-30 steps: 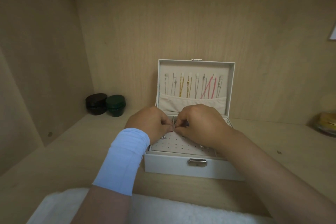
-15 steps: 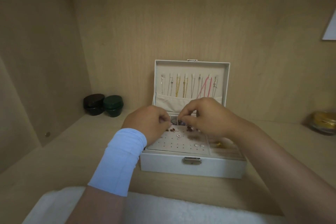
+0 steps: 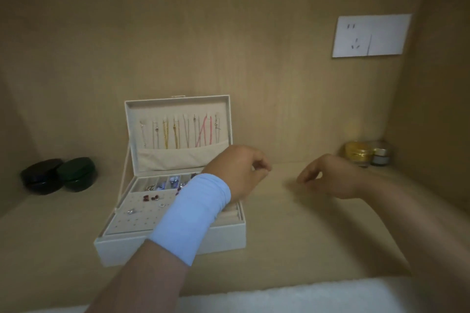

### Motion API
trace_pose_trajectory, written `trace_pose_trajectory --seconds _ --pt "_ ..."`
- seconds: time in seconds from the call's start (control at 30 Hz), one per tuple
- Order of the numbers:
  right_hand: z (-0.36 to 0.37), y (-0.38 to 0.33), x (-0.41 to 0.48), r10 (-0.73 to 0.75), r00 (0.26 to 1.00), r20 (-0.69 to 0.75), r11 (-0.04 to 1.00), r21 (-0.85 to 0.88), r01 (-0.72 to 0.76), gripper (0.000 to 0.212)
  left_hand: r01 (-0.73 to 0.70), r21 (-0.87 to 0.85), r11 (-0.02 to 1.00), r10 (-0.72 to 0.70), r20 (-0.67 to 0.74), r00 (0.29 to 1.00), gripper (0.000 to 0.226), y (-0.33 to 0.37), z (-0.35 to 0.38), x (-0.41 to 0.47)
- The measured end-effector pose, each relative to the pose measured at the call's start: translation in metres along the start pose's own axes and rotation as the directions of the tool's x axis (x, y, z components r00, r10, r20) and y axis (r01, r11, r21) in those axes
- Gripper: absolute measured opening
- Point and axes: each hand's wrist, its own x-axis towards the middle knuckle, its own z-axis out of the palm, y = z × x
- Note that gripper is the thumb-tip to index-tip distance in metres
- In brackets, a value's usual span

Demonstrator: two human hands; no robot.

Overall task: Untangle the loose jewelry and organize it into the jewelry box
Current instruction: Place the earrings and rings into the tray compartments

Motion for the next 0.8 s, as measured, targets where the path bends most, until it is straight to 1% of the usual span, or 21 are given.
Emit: trace_pose_trajectory --seconds 0.07,0.13,0.23,0.33,0.4,0.5,0.57,0.73,0.8 --pt "0.01 0.016 -0.002 -0.001 0.999 0.035 0.999 0.038 0.0 0.016 0.019 0.052 0.998 -0.025 0.107 0.994 0.018 0.011 0.021 0.02" --pt "0.017 0.024 -0.002 -0.006 0.999 0.046 0.997 0.075 0.002 0.021 0.058 0.109 0.992 -0.079 0.199 0.977 0.023 0.019 0.042 0.036" --pt "0.026 0.025 0.003 0.007 0.998 0.056 0.993 0.12 -0.014 0.027 0.117 0.186 0.976 -0.164 0.262 0.951 0.029 0.02 0.068 0.05" --pt "0.033 0.025 0.007 0.027 0.999 0.029 0.99 0.137 -0.031 0.027 0.174 0.189 0.966 -0.222 0.273 0.936 0.028 0.018 0.086 0.055" --pt "0.037 0.026 0.008 0.018 1.0 -0.004 0.987 0.162 -0.018 0.02 0.207 0.184 0.961 -0.251 0.263 0.932 0.025 0.017 0.093 0.054" --pt "0.041 0.027 0.01 0.004 1.0 -0.03 0.979 0.205 0.002 0.008 0.225 0.146 0.963 -0.255 0.235 0.938 0.018 0.014 0.097 0.053" --pt "0.043 0.026 0.011 -0.009 0.999 -0.04 0.976 0.217 0.018 0.005 0.221 0.135 0.966 -0.247 0.23 0.941 0.015 0.015 0.098 0.052" --pt "0.046 0.026 0.01 -0.021 0.999 -0.047 0.973 0.228 0.031 0.008 0.231 0.106 0.967 -0.247 0.177 0.953 0.011 0.015 0.102 0.049" --pt "0.045 0.028 0.01 -0.008 0.999 -0.052 0.969 0.247 0.02 0.013 0.234 0.092 0.968 -0.246 0.155 0.957 0.009 0.015 0.104 0.049"
